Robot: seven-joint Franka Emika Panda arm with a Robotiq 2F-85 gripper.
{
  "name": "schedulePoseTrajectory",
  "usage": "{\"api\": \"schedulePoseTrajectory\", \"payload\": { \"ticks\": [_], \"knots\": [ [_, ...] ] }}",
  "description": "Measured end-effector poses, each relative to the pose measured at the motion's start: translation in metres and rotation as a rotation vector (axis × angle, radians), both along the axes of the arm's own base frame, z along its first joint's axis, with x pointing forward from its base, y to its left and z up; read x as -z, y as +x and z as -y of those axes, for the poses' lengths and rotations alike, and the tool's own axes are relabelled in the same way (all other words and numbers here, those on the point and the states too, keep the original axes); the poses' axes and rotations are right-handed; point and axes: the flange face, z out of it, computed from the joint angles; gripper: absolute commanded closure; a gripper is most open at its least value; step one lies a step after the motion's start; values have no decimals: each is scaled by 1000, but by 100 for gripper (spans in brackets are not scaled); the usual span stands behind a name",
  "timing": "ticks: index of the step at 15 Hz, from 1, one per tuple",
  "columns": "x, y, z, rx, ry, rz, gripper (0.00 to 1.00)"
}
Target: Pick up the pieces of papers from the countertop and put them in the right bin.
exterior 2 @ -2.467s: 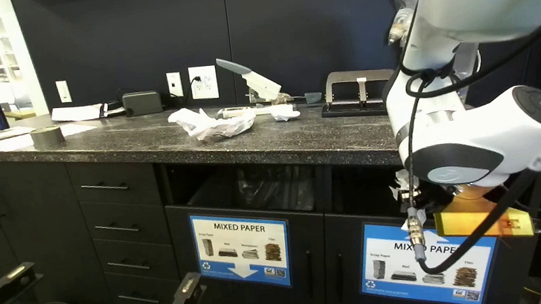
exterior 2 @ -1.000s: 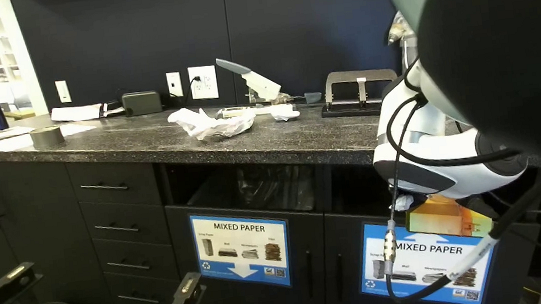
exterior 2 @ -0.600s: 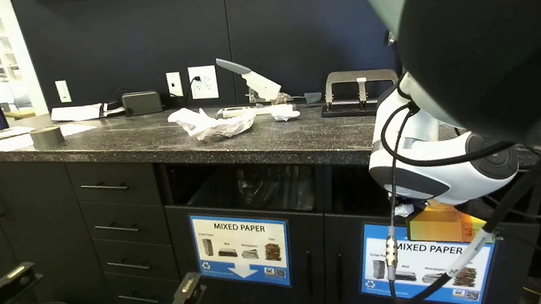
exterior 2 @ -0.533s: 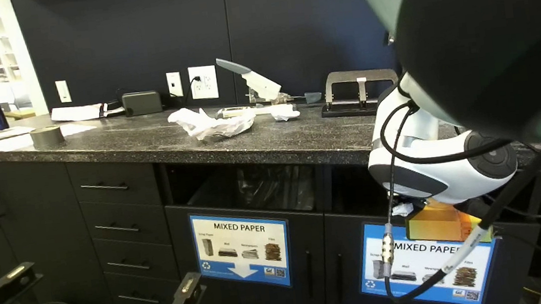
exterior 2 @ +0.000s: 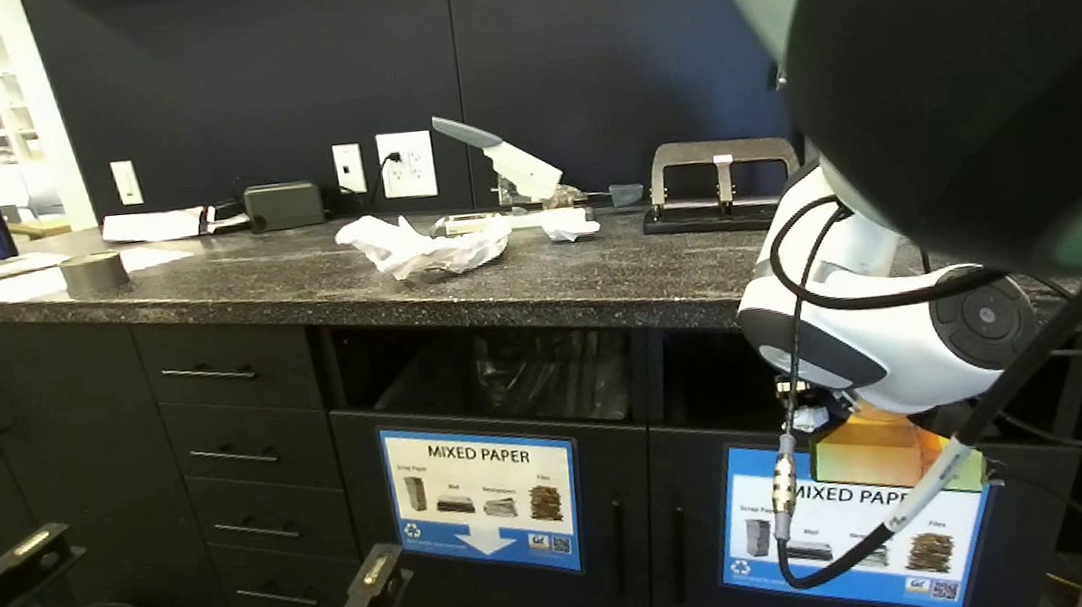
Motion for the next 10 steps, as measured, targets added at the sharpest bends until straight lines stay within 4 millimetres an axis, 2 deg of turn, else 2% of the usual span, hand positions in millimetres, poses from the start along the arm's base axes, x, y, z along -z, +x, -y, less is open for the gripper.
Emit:
{"api": "schedulePoseTrajectory", "payload": {
  "ticks": [1, 8, 9, 10],
  "knots": [
    [1, -1, 0, 0, -1, 0, 58],
    [-5, 7, -7, -2, 20, 48, 5],
    [-7, 9, -10, -2, 26, 61, 0],
    [-9, 12, -13, -3, 33, 75, 0]
  ]
}}
